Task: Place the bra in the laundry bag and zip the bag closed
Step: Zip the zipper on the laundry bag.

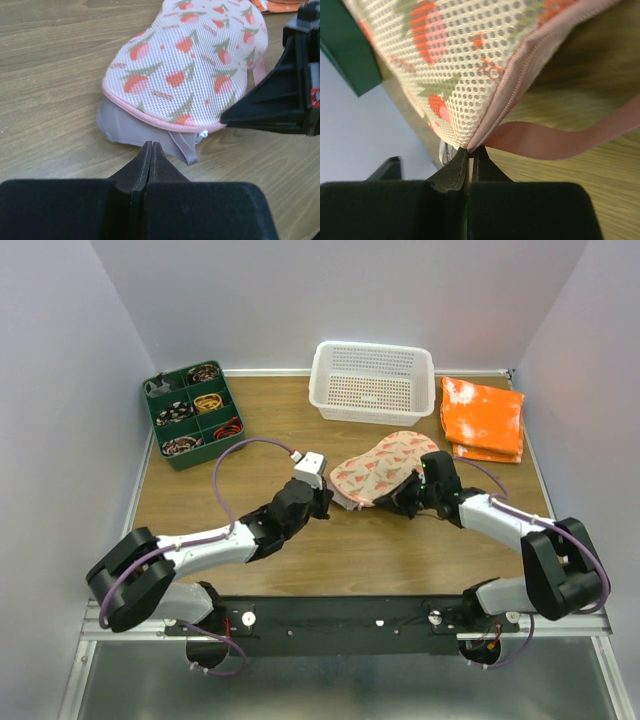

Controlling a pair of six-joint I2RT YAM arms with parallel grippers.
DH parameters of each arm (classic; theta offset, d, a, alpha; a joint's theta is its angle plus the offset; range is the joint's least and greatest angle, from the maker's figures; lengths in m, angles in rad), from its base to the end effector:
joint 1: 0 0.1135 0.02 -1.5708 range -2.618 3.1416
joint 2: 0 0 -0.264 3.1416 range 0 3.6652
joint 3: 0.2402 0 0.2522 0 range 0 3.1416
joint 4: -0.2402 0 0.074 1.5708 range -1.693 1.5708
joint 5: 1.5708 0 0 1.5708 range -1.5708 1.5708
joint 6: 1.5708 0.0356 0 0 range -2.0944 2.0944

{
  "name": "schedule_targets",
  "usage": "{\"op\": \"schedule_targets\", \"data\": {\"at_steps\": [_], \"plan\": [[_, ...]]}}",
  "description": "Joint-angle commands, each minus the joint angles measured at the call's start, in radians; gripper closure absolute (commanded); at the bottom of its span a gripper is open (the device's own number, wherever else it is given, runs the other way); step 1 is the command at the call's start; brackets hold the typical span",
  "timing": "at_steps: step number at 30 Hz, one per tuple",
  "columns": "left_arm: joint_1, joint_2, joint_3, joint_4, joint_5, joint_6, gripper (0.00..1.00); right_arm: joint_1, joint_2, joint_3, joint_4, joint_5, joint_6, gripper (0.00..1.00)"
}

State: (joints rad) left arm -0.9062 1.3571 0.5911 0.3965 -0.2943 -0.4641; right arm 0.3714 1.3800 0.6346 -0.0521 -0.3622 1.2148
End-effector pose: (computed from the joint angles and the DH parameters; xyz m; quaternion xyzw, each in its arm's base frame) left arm 0.1826 -0.2163 0.2059 0.0981 0.8144 -0.2601 0.5094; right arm 0.2429 0.1081 0.1739 0.3109 0.8590 0.3813 0.1414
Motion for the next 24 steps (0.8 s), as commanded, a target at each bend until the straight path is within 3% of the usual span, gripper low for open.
{"op": "schedule_targets", "data": {"at_steps": [1,3,4,8,15,19,24], "plan": [[-0.002,-0.090,-0.042,-0.097,-0.031,-0.061,0.98,-0.002,-0.076,-0.114,-0.034,0.023,0.014,0.86],[-0.002,-0.092,-0.047,-0.102,-0.031,-0.064,0.98,-0.003,-0.088,-0.139,-0.035,-0.020,0.012,0.76],[-0.002,-0.092,-0.047,-0.105,-0.029,-0.068,0.98,-0.002,-0.107,-0.135,-0.052,-0.021,-0.009,0.65],[-0.002,-0.078,-0.033,-0.108,-0.006,-0.074,0.98,-0.002,-0.183,-0.073,-0.171,0.038,-0.055,0.48],[-0.002,-0.035,-0.036,-0.078,0.017,-0.090,0.98,0.001,-0.133,0.105,-0.278,0.098,-0.222,0.47],[0.000,0.025,-0.013,-0.088,0.021,-0.114,0.99,0.020,-0.049,0.247,-0.382,0.182,-0.448,0.50],[0.000,0.059,-0.011,-0.056,0.056,-0.140,0.99,0.029,-0.044,0.347,-0.457,0.263,-0.607,0.50]]}}
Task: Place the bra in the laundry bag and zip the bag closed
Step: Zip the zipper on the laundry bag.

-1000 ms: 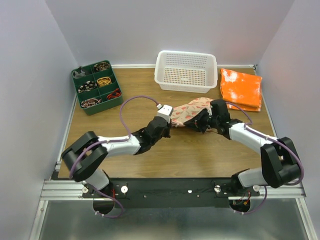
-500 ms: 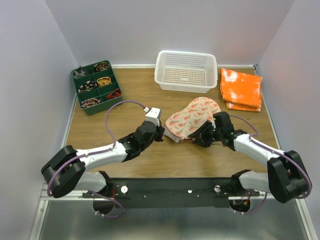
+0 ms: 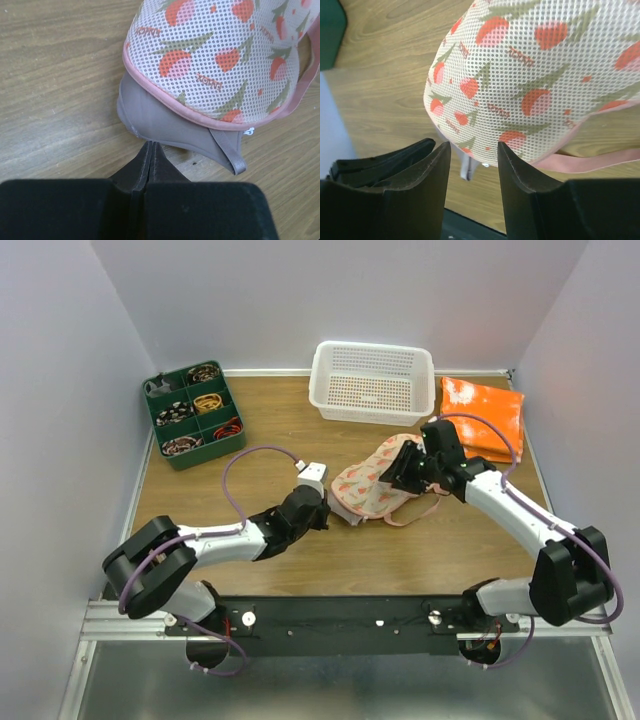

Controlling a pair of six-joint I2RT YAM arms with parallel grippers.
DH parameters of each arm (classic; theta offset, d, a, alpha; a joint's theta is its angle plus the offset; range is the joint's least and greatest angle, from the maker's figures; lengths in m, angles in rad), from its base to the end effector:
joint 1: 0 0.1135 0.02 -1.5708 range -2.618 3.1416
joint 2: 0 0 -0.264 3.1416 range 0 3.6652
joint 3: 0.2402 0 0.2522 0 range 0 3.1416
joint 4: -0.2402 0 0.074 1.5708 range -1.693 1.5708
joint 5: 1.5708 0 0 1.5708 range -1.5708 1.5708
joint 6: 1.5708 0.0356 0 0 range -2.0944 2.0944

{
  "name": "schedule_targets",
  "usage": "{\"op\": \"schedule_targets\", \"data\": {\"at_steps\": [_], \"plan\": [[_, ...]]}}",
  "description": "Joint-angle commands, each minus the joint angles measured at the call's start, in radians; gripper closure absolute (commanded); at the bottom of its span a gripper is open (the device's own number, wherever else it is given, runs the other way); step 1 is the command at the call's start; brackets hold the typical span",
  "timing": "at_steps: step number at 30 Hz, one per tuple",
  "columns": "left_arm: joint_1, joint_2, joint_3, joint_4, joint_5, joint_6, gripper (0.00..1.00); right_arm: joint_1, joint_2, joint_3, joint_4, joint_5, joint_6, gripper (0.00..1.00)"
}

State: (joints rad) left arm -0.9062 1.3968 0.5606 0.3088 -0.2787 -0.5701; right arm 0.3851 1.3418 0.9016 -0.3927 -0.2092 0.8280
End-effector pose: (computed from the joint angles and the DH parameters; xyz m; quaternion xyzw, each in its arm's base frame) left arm 0.1783 -0.2116 0.1775 0.0754 0.8581 -0.2430 0.4461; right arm 0.2571 0.1122 0.2400 0.1670 0.9132 0.2845 0.2392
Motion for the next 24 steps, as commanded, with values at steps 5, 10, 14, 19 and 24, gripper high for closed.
{"op": "schedule_targets", "data": {"at_steps": [5,10,14,19,24], "plan": [[0.003,0.042,0.021,0.036,0.064,-0.071,0.99,0.090,0.019,0.144,-0.142,0.149,-0.329,0.48],[0.018,0.079,-0.004,0.095,0.087,-0.105,0.99,0.268,0.082,0.175,-0.155,0.290,-0.363,0.47],[0.053,0.096,-0.014,0.137,0.113,-0.132,0.99,0.343,0.137,0.215,-0.182,0.355,-0.408,0.47],[0.098,0.108,-0.001,0.147,0.167,-0.148,0.98,0.416,0.191,0.223,-0.170,0.453,-0.454,0.47],[0.104,0.114,0.010,0.150,0.187,-0.137,0.98,0.431,0.211,0.218,-0.137,0.487,-0.497,0.46]]}}
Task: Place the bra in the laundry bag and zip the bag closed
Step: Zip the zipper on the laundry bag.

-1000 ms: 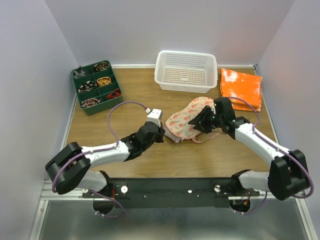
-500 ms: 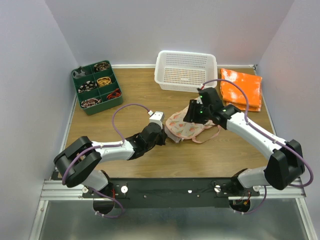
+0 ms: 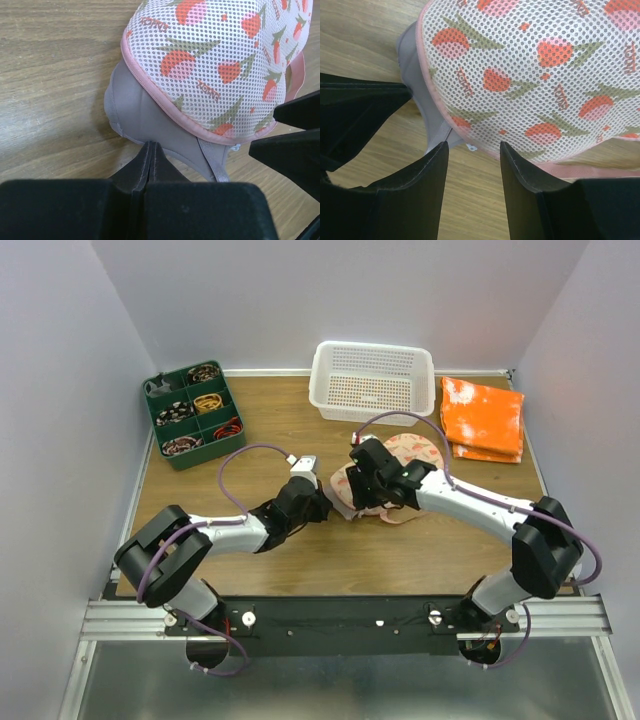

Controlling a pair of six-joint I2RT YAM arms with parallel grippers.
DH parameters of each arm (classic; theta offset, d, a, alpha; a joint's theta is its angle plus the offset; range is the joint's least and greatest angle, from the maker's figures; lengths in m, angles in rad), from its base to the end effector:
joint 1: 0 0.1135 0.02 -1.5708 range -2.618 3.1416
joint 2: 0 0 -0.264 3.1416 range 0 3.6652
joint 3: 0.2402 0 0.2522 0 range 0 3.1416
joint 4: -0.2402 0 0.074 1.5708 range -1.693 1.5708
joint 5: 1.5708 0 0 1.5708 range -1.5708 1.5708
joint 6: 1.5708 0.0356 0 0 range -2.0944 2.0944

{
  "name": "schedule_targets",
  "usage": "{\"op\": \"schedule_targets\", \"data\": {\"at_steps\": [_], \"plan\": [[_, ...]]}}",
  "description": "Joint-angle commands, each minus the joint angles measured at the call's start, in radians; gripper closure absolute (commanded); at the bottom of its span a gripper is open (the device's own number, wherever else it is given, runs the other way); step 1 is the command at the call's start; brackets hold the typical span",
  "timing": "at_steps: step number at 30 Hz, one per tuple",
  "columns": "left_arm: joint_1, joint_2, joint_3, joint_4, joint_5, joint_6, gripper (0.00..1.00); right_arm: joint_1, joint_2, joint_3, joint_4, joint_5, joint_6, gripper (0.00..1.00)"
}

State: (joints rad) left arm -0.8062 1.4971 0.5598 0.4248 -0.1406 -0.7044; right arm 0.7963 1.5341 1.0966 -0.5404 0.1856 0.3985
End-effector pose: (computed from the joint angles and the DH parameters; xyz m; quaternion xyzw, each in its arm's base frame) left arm 0.2038 -0.2052 0.1613 0.0084 0.8618 -0.3010 0.4082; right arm 0.2275 0.2231 0.2375 -0.1616 0.9388 0.0903 0.2903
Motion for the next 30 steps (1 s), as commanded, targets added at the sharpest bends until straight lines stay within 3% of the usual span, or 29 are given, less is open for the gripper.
{"op": "schedule_targets", "data": {"at_steps": [1,12,30], "plan": [[0.004,0.014,0.012,0.034,0.055,-0.001,0.98,0.024,0.020,0.032,0.013,0.095,-0.072,0.46],[0.006,-0.005,0.006,0.035,0.053,-0.007,0.98,0.098,0.098,0.072,0.039,0.080,-0.145,0.45],[0.009,-0.044,0.000,0.029,0.052,-0.007,0.98,0.122,0.172,0.034,0.086,0.218,-0.170,0.46]]}}
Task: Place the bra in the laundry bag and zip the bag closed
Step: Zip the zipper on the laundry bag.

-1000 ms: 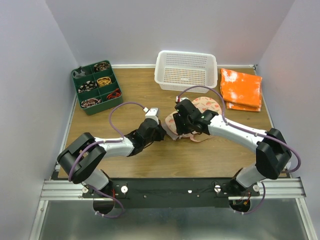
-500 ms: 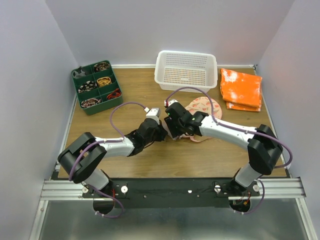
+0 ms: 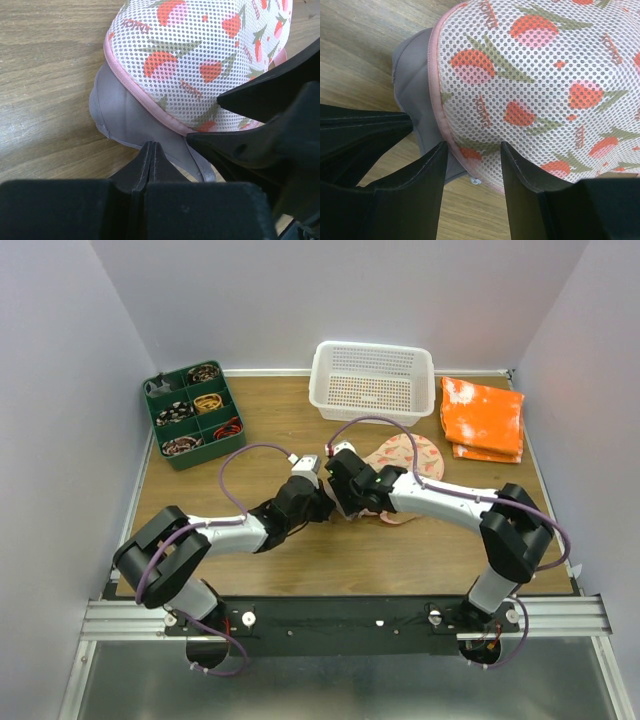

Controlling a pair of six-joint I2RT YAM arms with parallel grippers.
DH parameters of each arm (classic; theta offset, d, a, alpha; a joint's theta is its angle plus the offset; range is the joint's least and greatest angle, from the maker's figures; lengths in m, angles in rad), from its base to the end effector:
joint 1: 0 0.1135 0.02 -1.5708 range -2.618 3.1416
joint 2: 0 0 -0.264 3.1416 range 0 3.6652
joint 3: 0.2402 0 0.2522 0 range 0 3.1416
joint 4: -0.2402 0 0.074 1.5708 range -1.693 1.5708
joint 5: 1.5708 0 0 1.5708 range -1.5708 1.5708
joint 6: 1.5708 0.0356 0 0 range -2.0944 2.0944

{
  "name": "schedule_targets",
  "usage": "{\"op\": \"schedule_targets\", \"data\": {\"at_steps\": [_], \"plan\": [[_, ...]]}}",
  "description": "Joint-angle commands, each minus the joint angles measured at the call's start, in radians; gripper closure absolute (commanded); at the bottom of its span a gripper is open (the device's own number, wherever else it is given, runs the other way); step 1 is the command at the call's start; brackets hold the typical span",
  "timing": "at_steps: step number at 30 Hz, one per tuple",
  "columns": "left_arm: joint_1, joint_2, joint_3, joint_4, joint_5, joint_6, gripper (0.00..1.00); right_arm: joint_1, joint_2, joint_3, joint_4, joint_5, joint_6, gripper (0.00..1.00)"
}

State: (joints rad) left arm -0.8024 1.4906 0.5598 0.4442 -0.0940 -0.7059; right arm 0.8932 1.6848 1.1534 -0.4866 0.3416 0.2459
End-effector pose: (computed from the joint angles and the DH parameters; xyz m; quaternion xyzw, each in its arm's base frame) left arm 0.2039 -0.2062 0.1648 0.0171 0.8559 -0.3235 0.4032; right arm 0.2275 0.2637 0.2119 -0.2575 0.9136 0.0073 0.3147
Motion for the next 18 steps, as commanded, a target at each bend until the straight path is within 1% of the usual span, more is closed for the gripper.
{"op": "schedule_targets", "data": {"at_steps": [1,6,8,10,12,13,14,16,17,18], "plan": [[0.006,-0.047,-0.001,0.008,0.004,-0.004,0.98,0.029,0.019,-0.024,0.036,0.060,-0.019,0.45],[0.009,-0.066,-0.006,-0.007,-0.004,0.000,0.98,0.049,0.003,-0.029,0.042,0.062,-0.016,0.45],[0.011,-0.070,-0.011,-0.002,-0.004,0.000,0.98,0.049,0.024,-0.034,0.045,0.094,-0.005,0.45],[0.011,-0.069,-0.011,-0.004,-0.003,0.000,0.98,0.049,0.052,-0.027,0.039,0.157,0.006,0.46],[0.011,-0.072,-0.012,-0.009,-0.004,0.000,0.98,0.049,0.072,-0.021,0.025,0.212,0.035,0.51],[0.011,-0.075,-0.015,-0.007,-0.006,0.000,0.98,0.049,0.067,-0.032,0.032,0.215,0.039,0.53],[0.011,-0.078,-0.017,-0.007,-0.006,0.000,0.98,0.050,0.049,-0.040,0.055,0.217,0.041,0.59],[0.011,-0.079,-0.018,-0.013,-0.007,0.002,0.98,0.050,0.030,-0.050,0.074,0.211,0.039,0.65],[0.011,-0.079,-0.021,-0.015,-0.009,0.003,0.98,0.050,0.023,-0.053,0.085,0.211,0.042,0.72],[0.011,-0.082,-0.021,-0.015,-0.009,0.003,0.98,0.050,0.023,-0.050,0.085,0.211,0.041,0.76]]}}
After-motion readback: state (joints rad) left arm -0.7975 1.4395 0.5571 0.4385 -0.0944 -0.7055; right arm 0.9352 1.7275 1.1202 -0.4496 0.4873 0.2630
